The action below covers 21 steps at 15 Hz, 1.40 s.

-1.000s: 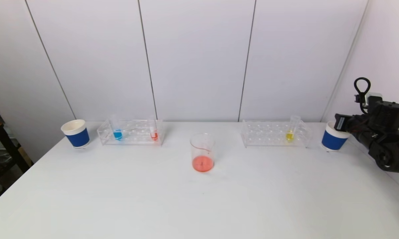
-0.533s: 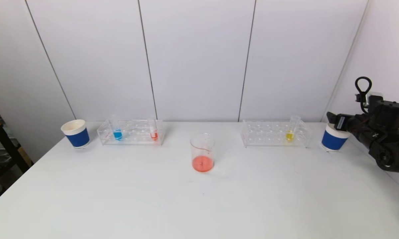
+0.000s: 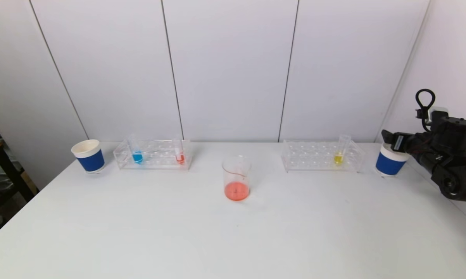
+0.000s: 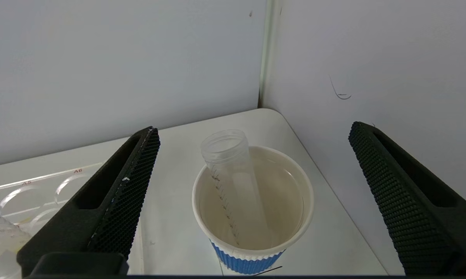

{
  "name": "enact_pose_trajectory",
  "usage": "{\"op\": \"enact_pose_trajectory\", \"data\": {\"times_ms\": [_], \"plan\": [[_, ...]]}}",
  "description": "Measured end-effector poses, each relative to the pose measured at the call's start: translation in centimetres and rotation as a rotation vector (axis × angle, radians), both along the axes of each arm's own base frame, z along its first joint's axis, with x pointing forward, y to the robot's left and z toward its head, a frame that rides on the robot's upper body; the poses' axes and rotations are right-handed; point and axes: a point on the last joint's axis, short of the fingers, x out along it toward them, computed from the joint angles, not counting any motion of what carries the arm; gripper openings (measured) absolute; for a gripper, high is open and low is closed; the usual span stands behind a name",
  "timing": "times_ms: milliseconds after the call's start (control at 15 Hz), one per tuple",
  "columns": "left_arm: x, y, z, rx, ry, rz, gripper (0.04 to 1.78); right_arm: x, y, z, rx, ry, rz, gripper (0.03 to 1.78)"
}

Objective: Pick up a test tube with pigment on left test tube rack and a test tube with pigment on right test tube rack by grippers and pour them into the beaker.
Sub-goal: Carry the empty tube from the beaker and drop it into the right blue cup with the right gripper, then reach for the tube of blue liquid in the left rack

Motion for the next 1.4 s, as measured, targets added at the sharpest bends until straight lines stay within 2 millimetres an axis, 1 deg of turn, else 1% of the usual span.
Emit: {"op": "enact_pose_trajectory", "data": {"times_ms": [533, 800, 1067, 1267, 1400], "plan": [[0.0, 0.0, 0.0, 0.000, 0.000, 0.000, 1.76, -0.1, 0.0, 0.3, -0.002, -0.007, 0.000, 1.77], [0.0, 0.0, 0.0, 0.000, 0.000, 0.000, 1.76, -0.4, 0.2, 1.3, -0.010, -0.026, 0.003, 1.77], [0.0, 0.0, 0.0, 0.000, 0.000, 0.000, 1.76, -1.3, 0.7, 3.7, -0.031, -0.063, 0.015, 1.77], [0.0, 0.0, 0.0, 0.000, 0.000, 0.000, 1.76, -2.5, 1.3, 6.5, -0.040, -0.078, 0.032, 1.77], [0.0, 0.0, 0.0, 0.000, 0.000, 0.000, 1.76, -3.7, 1.7, 8.5, -0.042, -0.086, 0.052, 1.77]]}}
